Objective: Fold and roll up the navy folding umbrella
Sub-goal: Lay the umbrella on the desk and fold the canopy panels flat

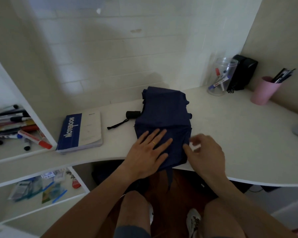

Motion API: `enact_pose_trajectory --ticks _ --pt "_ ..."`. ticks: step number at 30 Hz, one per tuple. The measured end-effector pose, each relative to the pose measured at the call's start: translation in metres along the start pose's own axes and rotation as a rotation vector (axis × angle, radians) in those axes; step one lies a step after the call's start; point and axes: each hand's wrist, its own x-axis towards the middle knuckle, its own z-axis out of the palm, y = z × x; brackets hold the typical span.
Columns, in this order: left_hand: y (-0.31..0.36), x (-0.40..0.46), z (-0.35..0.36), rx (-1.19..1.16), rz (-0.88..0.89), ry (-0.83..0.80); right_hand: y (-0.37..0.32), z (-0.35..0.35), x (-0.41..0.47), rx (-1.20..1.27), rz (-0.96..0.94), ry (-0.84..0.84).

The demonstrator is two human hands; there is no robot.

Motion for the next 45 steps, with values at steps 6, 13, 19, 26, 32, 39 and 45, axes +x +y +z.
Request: enact_pose_trajectory --ticks 6,13,19,26,32,39,45 --pt "-0.001 0.001 -0.003 -0.049 0.011 -0.013 0.006 0.026 0.029 -0.187 -0.611 -0.294" --pt "-0.024 -0.013 0.000 -0.089 -0.088 -0.085 0.045 0.023 0.043 -0.502 -0.528 -0.628" --pt "-0.049 0.020 -0.002 -0.097 -0.148 -0.246 0.032 0.035 0.065 -0.526 -0.412 -0.667" --pt "-0.059 0.025 -0.008 -0.086 -0.157 -0.297 0.030 0.041 0.080 -0.467 -0.383 -0.725" --pt "-0.052 0.007 -0.019 -0.049 -0.142 -0.183 0.012 0.017 0.082 0.001 -0.390 -0.301" --pt "-0.049 0.011 -0.029 -0.030 -0.102 -0.017 -0.036 0.003 0.168 0.501 0.311 -0.071" --pt "-0.050 0.020 -0.046 -0.258 -0.288 0.197 -0.032 0.018 0.179 0.601 0.315 -0.128"
